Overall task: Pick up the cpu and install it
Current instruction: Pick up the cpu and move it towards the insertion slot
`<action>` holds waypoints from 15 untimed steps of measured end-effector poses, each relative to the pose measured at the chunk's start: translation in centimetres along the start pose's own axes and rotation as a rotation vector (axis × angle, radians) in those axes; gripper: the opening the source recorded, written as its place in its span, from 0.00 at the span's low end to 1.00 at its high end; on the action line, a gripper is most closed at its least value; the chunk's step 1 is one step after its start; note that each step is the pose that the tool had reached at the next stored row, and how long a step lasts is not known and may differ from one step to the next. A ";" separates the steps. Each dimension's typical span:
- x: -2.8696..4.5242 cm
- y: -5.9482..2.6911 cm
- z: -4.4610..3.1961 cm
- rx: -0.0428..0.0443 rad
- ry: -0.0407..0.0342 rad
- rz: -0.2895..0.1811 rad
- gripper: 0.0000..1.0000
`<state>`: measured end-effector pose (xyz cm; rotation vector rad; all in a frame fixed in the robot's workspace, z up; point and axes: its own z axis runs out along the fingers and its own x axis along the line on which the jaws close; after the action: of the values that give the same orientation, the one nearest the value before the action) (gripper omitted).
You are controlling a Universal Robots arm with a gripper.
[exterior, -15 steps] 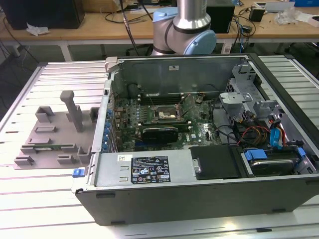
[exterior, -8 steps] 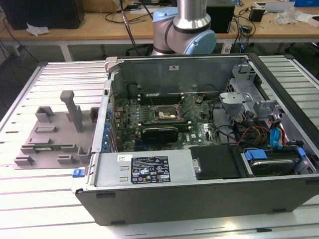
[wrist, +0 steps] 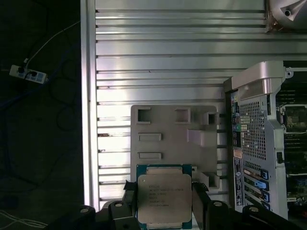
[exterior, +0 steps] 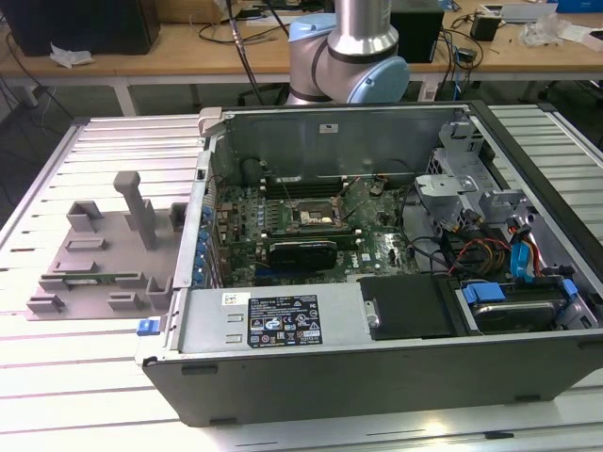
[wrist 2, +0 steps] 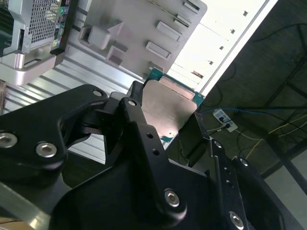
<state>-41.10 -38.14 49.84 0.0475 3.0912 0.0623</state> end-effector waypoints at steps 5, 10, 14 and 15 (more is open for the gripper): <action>-1.30 0.04 0.07 0.0000 -0.0001 0.000 0.55; -2.97 0.09 0.15 0.0000 -0.0001 0.000 0.55; -4.75 0.14 0.24 -0.0001 0.0001 0.000 0.55; -5.26 0.16 0.26 0.0001 0.0004 0.000 0.55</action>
<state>-35.84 -38.14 49.84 0.0477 3.0916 0.0622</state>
